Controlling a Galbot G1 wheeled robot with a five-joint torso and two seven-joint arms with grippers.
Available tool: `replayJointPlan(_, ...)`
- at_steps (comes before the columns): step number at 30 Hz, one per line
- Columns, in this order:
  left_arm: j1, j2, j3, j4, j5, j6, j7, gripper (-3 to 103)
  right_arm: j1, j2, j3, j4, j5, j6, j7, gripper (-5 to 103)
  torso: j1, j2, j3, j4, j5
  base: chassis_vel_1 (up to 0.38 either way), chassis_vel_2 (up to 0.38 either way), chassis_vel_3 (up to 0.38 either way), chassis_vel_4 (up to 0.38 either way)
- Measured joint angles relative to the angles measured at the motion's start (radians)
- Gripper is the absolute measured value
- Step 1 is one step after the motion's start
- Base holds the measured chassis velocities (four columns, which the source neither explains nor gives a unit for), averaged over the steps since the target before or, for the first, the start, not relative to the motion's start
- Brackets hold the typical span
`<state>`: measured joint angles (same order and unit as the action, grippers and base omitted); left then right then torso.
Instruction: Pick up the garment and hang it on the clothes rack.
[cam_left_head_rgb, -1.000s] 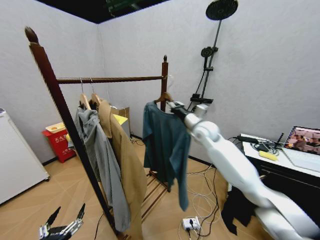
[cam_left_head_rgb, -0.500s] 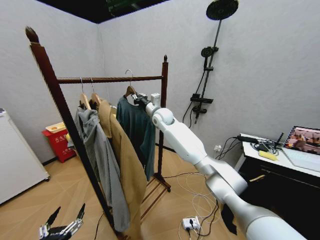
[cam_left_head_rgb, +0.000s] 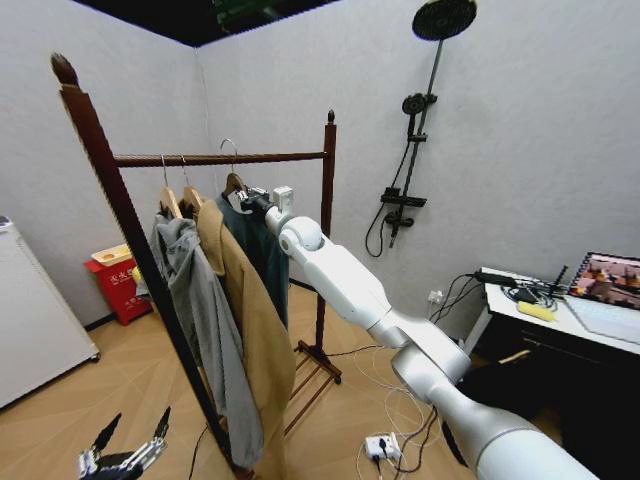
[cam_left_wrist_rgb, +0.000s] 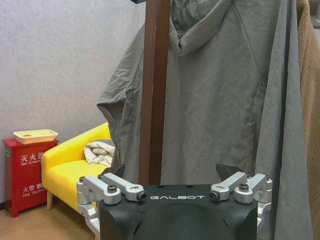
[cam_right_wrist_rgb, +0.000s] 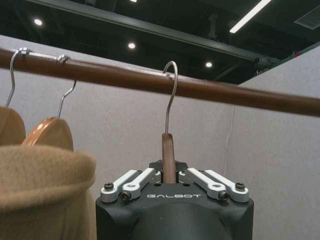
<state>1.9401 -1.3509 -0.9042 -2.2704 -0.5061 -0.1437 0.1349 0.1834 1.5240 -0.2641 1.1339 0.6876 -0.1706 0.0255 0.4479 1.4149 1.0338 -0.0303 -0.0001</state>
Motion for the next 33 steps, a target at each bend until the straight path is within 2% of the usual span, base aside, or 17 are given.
replayJointPlan(7,0.000,0.000,0.000,0.000,0.000,0.000,0.000,100,-0.074,-0.057,-0.018,0.137,0.081,-0.014,0.054,9,0.000,0.000,0.000,0.0001,0.0000,0.000,0.000,0.000,0.000)
replayJointPlan(9,0.000,0.000,0.000,0.000,0.000,0.000,0.000,100,-0.088,-0.072,-0.017,0.157,0.089,-0.013,0.056,14,0.000,0.000,0.000,0.0002,0.0001,0.000,0.000,0.000,0.000)
replayJointPlan(11,0.000,0.000,0.000,0.000,0.000,0.000,0.000,100,-0.141,-0.142,0.005,0.271,0.124,-0.008,0.077,30,0.000,0.000,0.000,-0.0001,0.0002,0.000,0.000,0.000,0.000)
replayJointPlan(15,0.000,0.000,0.000,0.000,0.000,0.000,0.000,100,-0.201,-0.217,0.046,0.381,0.144,-0.013,0.090,41,0.000,0.000,0.000,0.0001,0.0005,0.000,0.000,0.000,0.000)
replayJointPlan(16,0.000,0.000,0.000,0.000,0.000,0.000,0.000,100,-0.227,-0.253,0.065,0.426,0.151,-0.013,0.092,41,0.000,0.000,0.000,0.0003,0.0003,0.000,0.000,0.000,0.000)
replayJointPlan(17,0.000,0.000,0.000,0.000,0.000,0.000,0.000,100,-0.284,-0.336,0.111,0.505,0.165,-0.014,0.095,51,0.000,0.000,0.000,0.0007,0.0003,0.000,0.000,0.000,0.000)
replayJointPlan(18,0.000,0.000,0.000,0.000,0.000,0.000,0.000,100,-0.284,-0.336,0.111,0.505,0.165,-0.014,0.095,51,0.000,0.000,0.000,0.0007,0.0003,0.000,0.000,0.000,0.000)
replayJointPlan(20,0.000,0.000,0.000,0.000,0.000,0.000,0.000,100,-0.442,-0.524,0.248,0.670,0.173,-0.043,0.096,62,0.000,0.000,0.000,-0.0003,0.0006,0.000,0.000,0.000,0.000)
replayJointPlan(21,0.000,0.000,0.000,0.000,0.000,0.000,0.000,100,-0.511,-0.572,0.297,0.715,0.173,-0.055,0.100,62,0.000,0.000,0.000,-0.0011,0.0006,0.000,0.000,0.000,0.000)
replayJointPlan(22,0.000,0.000,0.000,0.000,0.000,0.000,0.000,100,-0.511,-0.572,0.297,0.715,0.173,-0.055,0.100,62,0.000,0.000,0.000,-0.0011,0.0006,0.000,0.000,0.000,0.000)
replayJointPlan(25,0.000,0.000,0.000,0.000,0.000,0.000,0.000,100,-0.912,-0.678,0.582,0.904,0.128,-0.054,0.175,79,0.000,0.000,0.000,-0.0004,0.0012,0.000,0.000,0.000,0.000)
replayJointPlan(26,0.000,0.000,0.000,0.000,0.000,0.000,0.000,100,-0.912,-0.678,0.582,0.904,0.128,-0.054,0.175,79,0.000,0.000,0.000,-0.0004,0.0012,0.000,0.000,0.000,0.000)
replayJointPlan(28,0.000,0.000,0.000,0.000,0.000,0.000,0.000,100,-1.220,-0.659,0.826,1.040,0.055,-0.086,0.221,90,0.000,0.000,0.000,-0.0001,-0.0002,0.000,0.000,0.000,0.000)
replayJointPlan(29,0.000,0.000,0.000,0.000,0.000,0.000,0.000,100,-1.220,-0.659,0.826,1.040,0.055,-0.086,0.221,90,0.000,0.000,0.000,-0.0001,-0.0002,0.000,0.000,0.000,0.000)
replayJointPlan(30,0.000,0.000,0.000,0.000,0.000,0.000,0.000,100,-1.386,-0.621,0.934,1.101,0.004,-0.086,0.224,95,0.000,0.000,0.000,-0.0001,0.0005,0.000,0.000,0.000,0.000)
replayJointPlan(31,0.000,0.000,0.000,0.000,0.000,0.000,0.000,100,-1.386,-0.621,0.934,1.101,0.004,-0.086,0.224,95,0.000,0.000,0.000,-0.0001,0.0005,0.000,0.000,0.000,0.000)
replayJointPlan(33,0.000,0.000,0.000,0.000,0.000,0.000,0.000,100,-1.654,-0.517,1.098,1.164,-0.094,-0.028,0.166,100,0.000,0.000,0.000,-0.0003,0.0001,0.000,0.000,0.000,0.000)
